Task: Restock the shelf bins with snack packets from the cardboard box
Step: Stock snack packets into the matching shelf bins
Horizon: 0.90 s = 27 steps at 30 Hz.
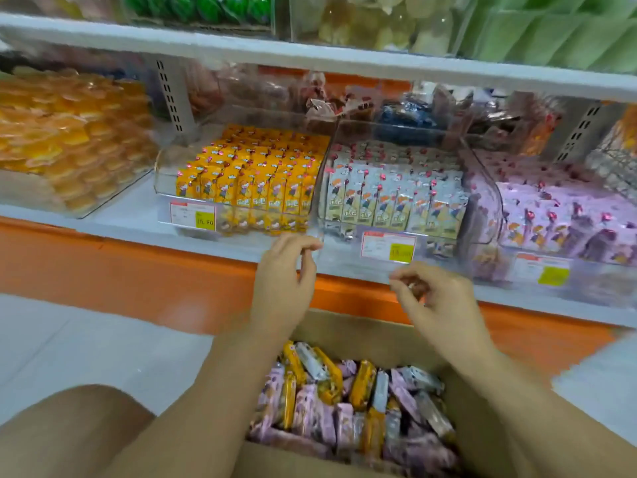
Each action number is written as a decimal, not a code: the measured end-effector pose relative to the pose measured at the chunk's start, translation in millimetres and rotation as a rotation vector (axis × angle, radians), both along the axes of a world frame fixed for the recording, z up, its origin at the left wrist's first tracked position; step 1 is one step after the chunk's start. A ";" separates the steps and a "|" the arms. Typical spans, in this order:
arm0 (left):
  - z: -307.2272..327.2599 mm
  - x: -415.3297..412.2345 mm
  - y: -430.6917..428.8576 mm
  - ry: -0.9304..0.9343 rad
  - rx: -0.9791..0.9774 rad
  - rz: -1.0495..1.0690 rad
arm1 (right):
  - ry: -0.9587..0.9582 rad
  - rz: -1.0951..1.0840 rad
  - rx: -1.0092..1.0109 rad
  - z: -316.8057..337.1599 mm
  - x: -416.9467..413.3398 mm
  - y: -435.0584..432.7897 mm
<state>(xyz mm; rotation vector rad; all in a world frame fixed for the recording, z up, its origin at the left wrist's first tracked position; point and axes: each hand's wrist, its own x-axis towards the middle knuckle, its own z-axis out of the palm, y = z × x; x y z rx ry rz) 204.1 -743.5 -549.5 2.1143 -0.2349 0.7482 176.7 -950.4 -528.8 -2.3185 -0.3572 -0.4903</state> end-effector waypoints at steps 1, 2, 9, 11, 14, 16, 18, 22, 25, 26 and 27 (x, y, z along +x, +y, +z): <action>-3.9 -10.5 -3.7 0.066 0.009 -0.033 | 0.042 -0.002 0.005 -15.4 -9.5 -3.1; -9.9 -18.7 -7.2 0.153 0.045 -0.061 | 0.097 -0.006 0.004 -31.1 -17.5 -6.1; -102.7 -27.1 -20.1 0.637 0.101 -0.122 | 0.576 -0.189 -0.081 -131.1 -29.8 -42.6; -129.1 -22.1 -21.5 0.785 0.145 -0.146 | 0.688 -0.276 -0.071 -153.5 -25.7 -55.8; -160.6 -12.5 -27.8 0.924 0.240 -0.182 | 0.843 -0.312 -0.118 -184.7 -23.0 -68.0; -176.2 -6.8 -32.9 0.986 0.278 -0.170 | 0.911 -0.311 -0.173 -202.9 -20.6 -71.2; -188.9 -3.0 -36.9 1.011 0.296 -0.152 | 0.944 -0.352 -0.221 -217.5 -15.9 -73.3; -207.7 2.3 -44.6 0.991 0.344 -0.125 | 1.089 -0.396 -0.304 -244.6 -6.7 -81.4; -219.6 5.5 -48.2 0.996 0.375 -0.102 | 1.154 -0.389 -0.316 -263.2 -7.5 -88.8; -222.5 6.5 -49.0 1.001 0.385 -0.090 | 1.152 -0.386 -0.341 -266.4 -7.6 -90.5; -225.6 7.3 -49.5 1.003 0.395 -0.078 | 1.145 -0.385 -0.371 -269.7 -6.9 -92.1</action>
